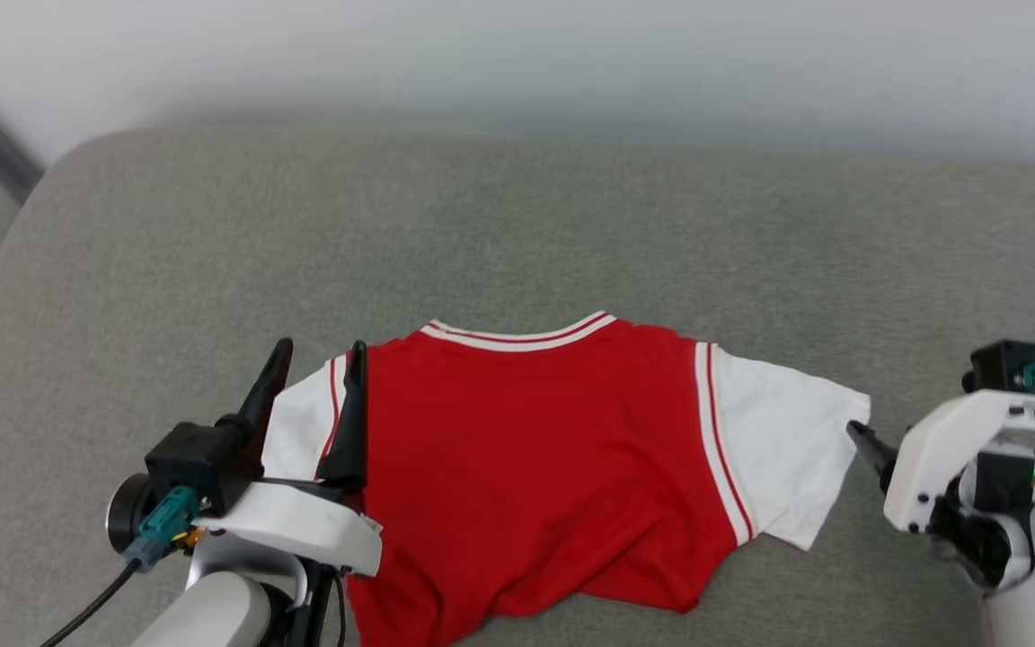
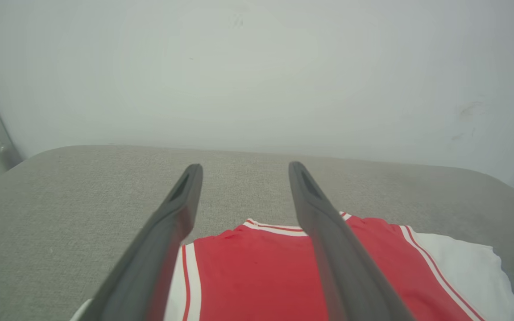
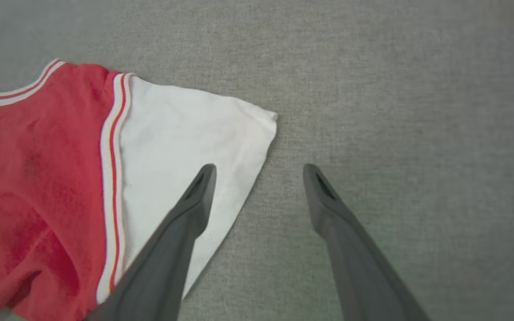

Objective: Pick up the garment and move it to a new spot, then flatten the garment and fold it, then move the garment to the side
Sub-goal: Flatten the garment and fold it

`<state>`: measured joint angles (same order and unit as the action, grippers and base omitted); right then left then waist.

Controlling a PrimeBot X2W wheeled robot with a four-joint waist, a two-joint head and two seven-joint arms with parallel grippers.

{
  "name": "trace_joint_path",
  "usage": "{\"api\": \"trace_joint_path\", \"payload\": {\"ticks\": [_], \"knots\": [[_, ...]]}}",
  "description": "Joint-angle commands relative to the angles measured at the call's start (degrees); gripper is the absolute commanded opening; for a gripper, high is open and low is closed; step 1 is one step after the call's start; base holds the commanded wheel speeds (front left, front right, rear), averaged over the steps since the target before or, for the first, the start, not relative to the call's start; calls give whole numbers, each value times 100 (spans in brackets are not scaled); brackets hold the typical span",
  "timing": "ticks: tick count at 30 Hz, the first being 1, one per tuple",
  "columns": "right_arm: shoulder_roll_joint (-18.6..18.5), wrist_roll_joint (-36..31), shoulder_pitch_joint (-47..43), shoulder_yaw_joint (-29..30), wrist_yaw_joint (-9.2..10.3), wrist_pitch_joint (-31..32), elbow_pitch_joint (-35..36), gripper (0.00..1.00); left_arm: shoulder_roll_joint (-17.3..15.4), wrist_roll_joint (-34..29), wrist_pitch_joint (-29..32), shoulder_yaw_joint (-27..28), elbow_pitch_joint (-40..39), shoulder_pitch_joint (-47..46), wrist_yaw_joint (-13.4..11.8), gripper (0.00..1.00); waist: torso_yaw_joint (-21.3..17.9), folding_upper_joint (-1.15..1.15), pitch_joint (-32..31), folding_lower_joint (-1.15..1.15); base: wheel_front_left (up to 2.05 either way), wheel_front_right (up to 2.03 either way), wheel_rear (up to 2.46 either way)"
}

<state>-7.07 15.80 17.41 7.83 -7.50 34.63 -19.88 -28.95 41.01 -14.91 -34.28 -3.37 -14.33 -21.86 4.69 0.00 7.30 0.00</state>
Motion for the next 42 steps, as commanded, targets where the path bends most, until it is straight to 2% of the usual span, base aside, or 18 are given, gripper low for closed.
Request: {"api": "trace_joint_path", "payload": {"ticks": [1,5,11,12,13,14,20,26,29,37,42], "knots": [[-21,41,135,-14,2,80,-118,100,14,-27,-37,33,6,-63,22,100,178,0,204,0,0,0,0],[-189,-27,675,-68,2,449,-728,100,139,-122,-27,69,26,-149,100,100,336,0,411,0,0,0,0],[-170,84,867,-280,1,924,-1671,100,249,-165,-28,195,171,-102,224,100,455,0,482,0,0,0,0],[-156,109,848,-322,1,1007,-1788,81,256,-163,-28,214,216,-82,251,100,463,0,474,0,0,0,0],[-149,140,827,-361,1,1042,-1876,17,272,-157,-28,231,259,-51,262,100,462,0,443,0,0,0,0],[-143,151,816,-394,0,1051,-1935,0,278,-140,-28,239,293,-16,269,100,451,0,417,0,0,0,0],[-438,189,837,-460,2,625,-1654,0,194,-3,74,289,438,147,304,100,308,0,143,0,0,0,0],[-612,141,434,-494,3,370,-898,0,-277,387,579,518,601,254,474,100,43,0,-221,0,0,0,0],[-701,72,119,-466,3,442,-417,0,-595,710,1114,587,775,215,707,100,-113,0,-322,0,0,0,0],[-472,55,-491,-309,2,824,700,0,-1280,1533,2940,493,1310,-206,1351,100,-457,0,-116,0,0,0,0],[-282,36,-479,-246,2,896,1085,0,-1390,1888,3777,447,1629,-732,1674,100,-582,0,296,0,0,0,0]]}}
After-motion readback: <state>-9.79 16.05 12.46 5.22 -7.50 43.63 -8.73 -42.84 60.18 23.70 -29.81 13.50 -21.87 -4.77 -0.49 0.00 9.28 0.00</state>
